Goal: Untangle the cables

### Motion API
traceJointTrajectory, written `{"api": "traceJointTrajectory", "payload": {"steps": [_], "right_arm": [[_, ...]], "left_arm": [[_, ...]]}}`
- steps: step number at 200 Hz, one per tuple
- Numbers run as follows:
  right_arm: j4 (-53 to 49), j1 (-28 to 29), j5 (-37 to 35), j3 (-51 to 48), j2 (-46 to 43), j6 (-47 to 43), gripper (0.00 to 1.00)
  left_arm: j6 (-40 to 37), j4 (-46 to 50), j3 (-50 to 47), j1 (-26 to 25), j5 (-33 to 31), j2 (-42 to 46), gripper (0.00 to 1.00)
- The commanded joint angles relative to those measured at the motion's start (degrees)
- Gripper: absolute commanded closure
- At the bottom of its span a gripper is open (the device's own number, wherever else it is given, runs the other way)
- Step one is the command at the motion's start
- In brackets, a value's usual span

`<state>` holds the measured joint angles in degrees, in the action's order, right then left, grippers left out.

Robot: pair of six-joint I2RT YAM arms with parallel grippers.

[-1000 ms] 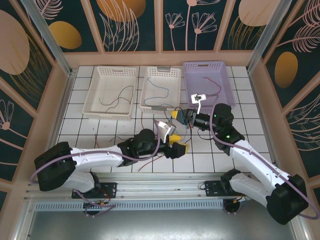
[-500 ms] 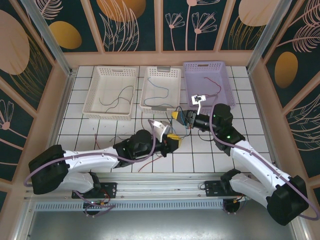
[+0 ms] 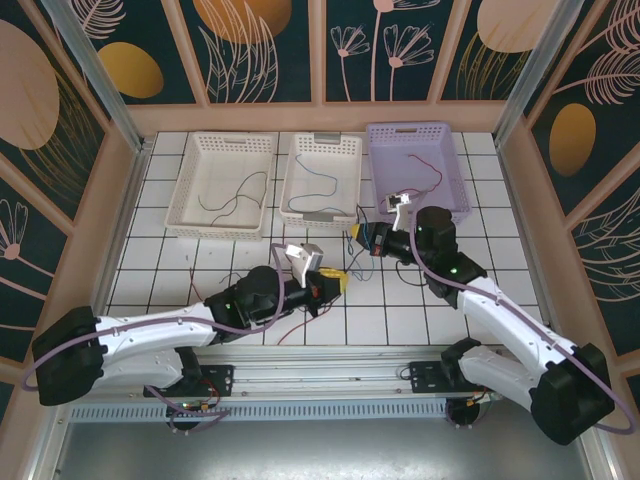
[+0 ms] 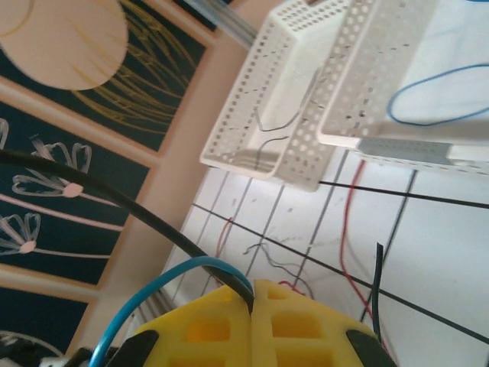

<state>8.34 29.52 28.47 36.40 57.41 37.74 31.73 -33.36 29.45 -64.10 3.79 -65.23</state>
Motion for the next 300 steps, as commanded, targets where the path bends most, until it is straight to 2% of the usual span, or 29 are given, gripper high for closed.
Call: {"api": "traceJointTrajectory", "payload": {"steps": [1,15,39,54,69,85,97,122,138,148,173,202,237,300], "right_arm": [[-1.79,-1.08,-1.77,0.77,0.47,-1.54,0.96],[-1.92,-1.61,-1.5,0.53,0.42,-1.74,0.9],[-3.47,-2.33,-1.88,0.73,0.18,-2.73,0.71],[-3.77,-2.8,-1.46,0.19,-0.41,-3.27,0.65],[-2.58,-2.91,0.42,-1.28,-0.96,-3.63,0.65],[-1.31,-2.95,1.59,-2.45,-1.47,-3.21,0.7],[-1.46,-3.0,1.39,-2.73,-1.66,-3.31,0.7],[3.87,-2.31,8.3,-5.07,-3.62,-3.19,0.57],[8.04,0.36,12.06,-7.39,-5.39,-4.4,0.48],[8.1,2.9,10.59,-8.18,-5.99,-6.08,0.43],[10.09,9.45,7.53,-10.77,-5.66,-10.96,0.37],[15.69,16.27,1.51,-14.01,-2.94,-15.01,0.36],[23.1,23.28,-9.07,-16.6,1.35,-19.4,0.34],[32.23,29.48,-20.29,-15.11,12.35,-25.52,0.34]], "left_arm": [[0.61,-2.71,-1.84,-0.15,-1.17,2.22,1.0],[0.87,-3.33,-2.72,-0.1,-1.57,3.34,1.0],[1.64,-4.18,-4.07,-0.1,-2.65,5.27,1.0],[2.42,-4.78,-5.41,-0.08,-4.24,7.27,1.0],[3.48,-4.46,-6.61,-0.13,-7.86,9.86,1.0],[4.61,-3.33,-7.54,-0.15,-12.22,12.67,1.0],[5.28,-2.35,-7.99,-0.08,-15.6,14.95,1.0],[7.35,0.22,-8.99,-0.14,-22.76,19.03,1.0],[8.45,0.65,-9.64,-0.15,-25.12,20.69,1.0],[9.1,0.35,-9.93,-0.2,-25.66,21.31,1.0],[10.0,-0.99,-9.73,-0.16,-25.57,21.6,1.0],[10.64,-1.18,-8.55,-0.15,-25.72,21.45,1.0],[12.16,-1.63,-8.01,-0.15,-25.03,21.64,1.0],[13.64,-2.09,-8.1,-0.15,-24.81,22.36,1.0]]}}
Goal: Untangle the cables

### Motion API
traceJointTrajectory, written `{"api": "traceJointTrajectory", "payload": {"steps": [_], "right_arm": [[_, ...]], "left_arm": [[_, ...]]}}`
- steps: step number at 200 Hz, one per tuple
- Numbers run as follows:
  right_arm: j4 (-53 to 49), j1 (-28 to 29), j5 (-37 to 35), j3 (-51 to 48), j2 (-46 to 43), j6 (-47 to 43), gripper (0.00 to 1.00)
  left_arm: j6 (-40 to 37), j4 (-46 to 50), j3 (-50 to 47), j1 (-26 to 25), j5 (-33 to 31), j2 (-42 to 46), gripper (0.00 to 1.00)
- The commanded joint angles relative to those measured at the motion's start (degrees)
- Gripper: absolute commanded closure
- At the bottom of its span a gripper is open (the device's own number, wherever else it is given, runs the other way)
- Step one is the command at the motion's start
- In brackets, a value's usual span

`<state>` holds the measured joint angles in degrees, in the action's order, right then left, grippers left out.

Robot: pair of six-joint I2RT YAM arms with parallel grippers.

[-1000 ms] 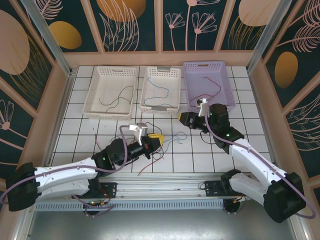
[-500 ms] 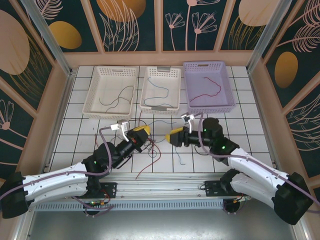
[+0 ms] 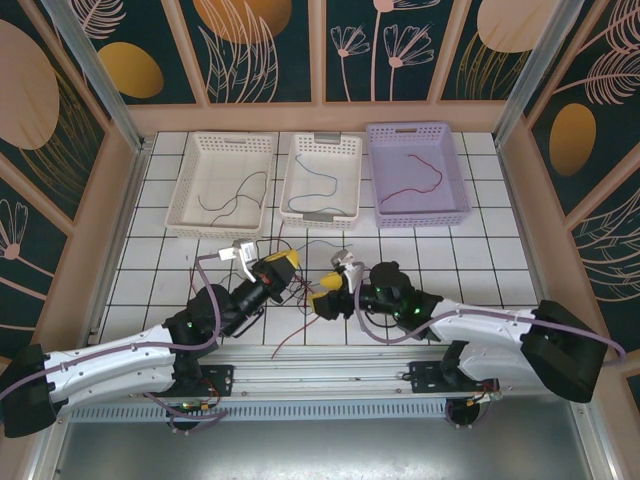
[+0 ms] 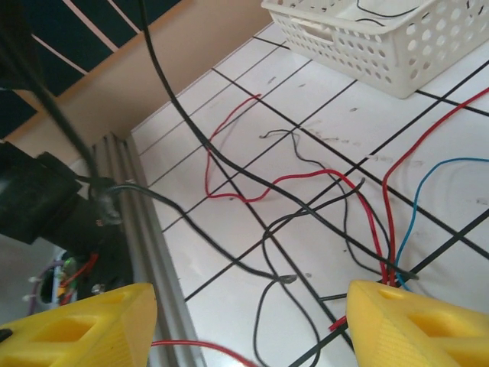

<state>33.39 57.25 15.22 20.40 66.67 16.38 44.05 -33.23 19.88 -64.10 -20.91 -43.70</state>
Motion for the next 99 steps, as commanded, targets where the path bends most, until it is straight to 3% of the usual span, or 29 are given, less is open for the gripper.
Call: {"api": "traceJointTrajectory", "payload": {"steps": [1,57,66,87,99], "right_arm": [[7.33,1.78,-7.26,0.97,3.27,-4.3,0.34],[16.67,4.26,-13.92,2.0,10.03,-7.45,0.39],[17.74,4.44,-14.52,2.39,11.02,-7.75,0.49],[18.04,4.55,-16.7,3.02,12.12,-7.87,0.9],[17.01,4.6,-19.89,2.49,11.13,-7.47,1.0]], "left_arm": [[1.35,-2.21,1.48,-0.2,-0.15,0.82,1.0],[2.71,-3.22,1.13,-0.13,0.2,0.75,1.0],[2.95,-3.54,1.05,-0.13,0.29,0.66,1.0],[3.23,-3.44,1.23,-0.15,0.34,1.11,1.0],[2.62,-1.9,1.62,-0.14,-0.2,2.37,1.0]]}}
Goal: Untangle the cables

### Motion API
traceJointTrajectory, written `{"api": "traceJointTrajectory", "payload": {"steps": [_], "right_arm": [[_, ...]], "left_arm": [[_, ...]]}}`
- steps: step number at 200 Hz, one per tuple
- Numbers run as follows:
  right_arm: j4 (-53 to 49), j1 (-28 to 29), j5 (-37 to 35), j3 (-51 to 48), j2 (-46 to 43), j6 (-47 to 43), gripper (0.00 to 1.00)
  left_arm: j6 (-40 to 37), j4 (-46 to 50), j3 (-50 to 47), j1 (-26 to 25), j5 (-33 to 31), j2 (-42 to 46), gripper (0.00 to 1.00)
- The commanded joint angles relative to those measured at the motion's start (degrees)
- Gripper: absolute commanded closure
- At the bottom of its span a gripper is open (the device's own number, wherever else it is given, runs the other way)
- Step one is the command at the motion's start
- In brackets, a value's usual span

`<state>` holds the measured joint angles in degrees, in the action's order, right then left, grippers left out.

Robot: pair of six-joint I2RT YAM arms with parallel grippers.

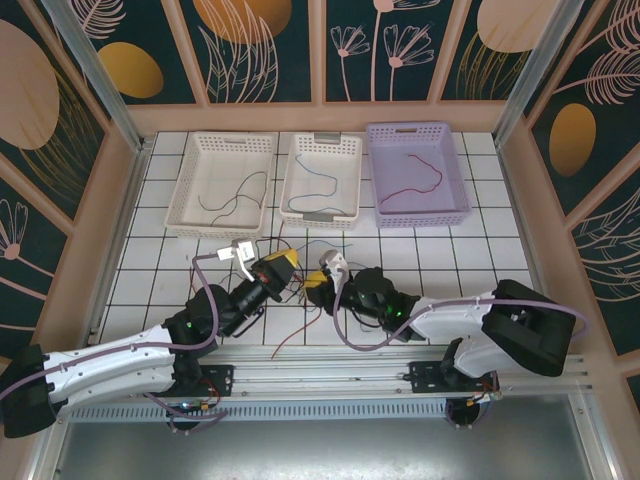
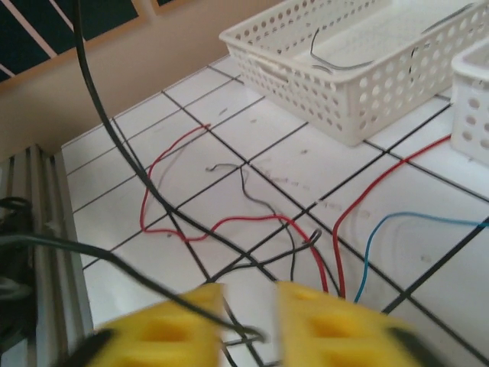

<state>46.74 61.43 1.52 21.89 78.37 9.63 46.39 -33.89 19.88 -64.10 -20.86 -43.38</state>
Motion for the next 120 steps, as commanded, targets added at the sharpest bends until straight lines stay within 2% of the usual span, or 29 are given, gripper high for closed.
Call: {"api": "traceJointTrajectory", "payload": {"steps": [1,32,76,120], "right_arm": [[3.55,0.39,-6.58,0.98,-0.71,-0.65,1.0],[-3.68,-2.98,-15.8,-2.28,-8.27,4.41,1.0],[-15.99,-16.35,-14.09,-6.9,-22.84,14.17,1.0],[-27.44,-23.49,-13.31,-5.88,-34.41,15.8,1.0]], "left_arm": [[0.24,-0.99,1.72,-0.1,-0.37,2.23,1.0],[-3.03,9.8,4.45,-0.1,-5.34,9.75,1.0],[-8.52,26.69,11.43,-0.08,-13.11,20.13,1.0],[-13.18,35.9,19.21,-0.15,-16.74,23.25,1.0]]}}
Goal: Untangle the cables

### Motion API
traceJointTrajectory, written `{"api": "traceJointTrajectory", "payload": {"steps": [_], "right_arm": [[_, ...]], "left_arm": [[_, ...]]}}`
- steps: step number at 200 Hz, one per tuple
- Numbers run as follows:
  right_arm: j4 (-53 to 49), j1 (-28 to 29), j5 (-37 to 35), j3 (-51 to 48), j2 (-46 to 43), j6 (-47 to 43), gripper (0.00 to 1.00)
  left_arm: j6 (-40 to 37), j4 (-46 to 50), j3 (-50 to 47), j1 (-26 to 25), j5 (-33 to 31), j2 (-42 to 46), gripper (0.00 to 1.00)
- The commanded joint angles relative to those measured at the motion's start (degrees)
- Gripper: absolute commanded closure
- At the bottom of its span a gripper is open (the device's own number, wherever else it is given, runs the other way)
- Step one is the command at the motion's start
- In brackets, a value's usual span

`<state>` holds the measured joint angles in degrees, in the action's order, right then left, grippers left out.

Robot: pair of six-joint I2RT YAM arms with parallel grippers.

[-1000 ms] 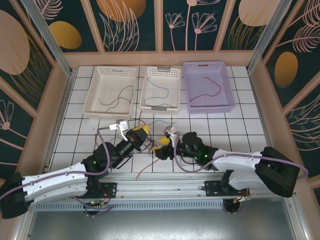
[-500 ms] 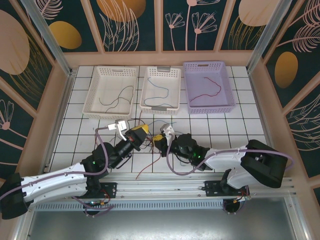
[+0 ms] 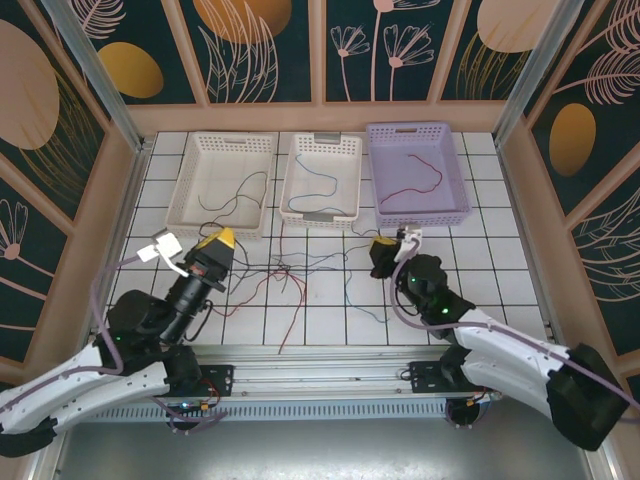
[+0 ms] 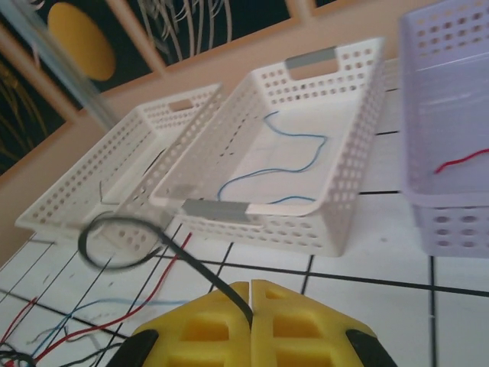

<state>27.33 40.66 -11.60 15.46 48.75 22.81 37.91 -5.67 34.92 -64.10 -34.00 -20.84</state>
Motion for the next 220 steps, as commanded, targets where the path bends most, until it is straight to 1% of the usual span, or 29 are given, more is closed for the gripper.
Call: {"api": "traceJointTrajectory", "payload": {"steps": [1,33,41,44,50,77,116,132,146,181,200,220], "right_arm": [[-8.36,-2.84,-0.28,0.67,-4.98,2.65,1.0],[-18.41,-8.2,-5.51,3.28,-10.55,5.41,1.0],[-19.74,-8.94,-4.98,3.43,-11.43,5.89,1.0],[-20.12,-10.87,-4.59,3.51,-11.69,6.05,1.0],[-21.25,-12.51,-4.25,3.73,-11.89,6.71,1.0],[-25.66,-20.12,-0.9,4.67,-11.49,9.17,1.0],[-27.43,-31.88,7.6,4.94,-12.22,11.76,1.0],[-27.22,-35.41,11.9,5.18,-12.28,12.06,1.0],[-26.91,-36.23,13.85,5.45,-12.36,11.93,1.0],[-24.24,-36.21,18.57,5.17,-13.67,11.82,1.0],[-22.38,-36.15,22.34,5.27,-14.15,11.2,1.0],[-21.75,-35.88,24.31,5.95,-15.26,10.87,1.0]], "left_arm": [[-4.83,7.82,4.36,-0.15,-3.61,0.71,1.0],[-8.93,11.79,11.35,-0.11,-4.98,0.52,1.0],[-9.98,12.72,12.73,-0.14,-5.73,0.52,1.0],[-10.41,12.9,13.23,-0.13,-5.96,0.54,1.0],[-11.3,13.35,14.22,-0.1,-6.52,0.4,1.0],[-15.18,15.69,18.56,-0.14,-8.73,-0.89,1.0],[-20.72,16.88,23.97,-0.14,-11.66,-3.71,1.0],[-22.38,16.66,25.38,-0.14,-11.92,-4.75,1.0],[-23.57,16.57,26.54,-0.13,-11.71,-5.77,1.0],[-26.9,15.19,26.94,-0.06,-11.38,-7.77,1.0],[-28.76,14.77,27.65,-0.1,-10.75,-9.1,1.0],[-30.27,14.38,27.84,-0.09,-10.43,-10.46,1.0]]}}
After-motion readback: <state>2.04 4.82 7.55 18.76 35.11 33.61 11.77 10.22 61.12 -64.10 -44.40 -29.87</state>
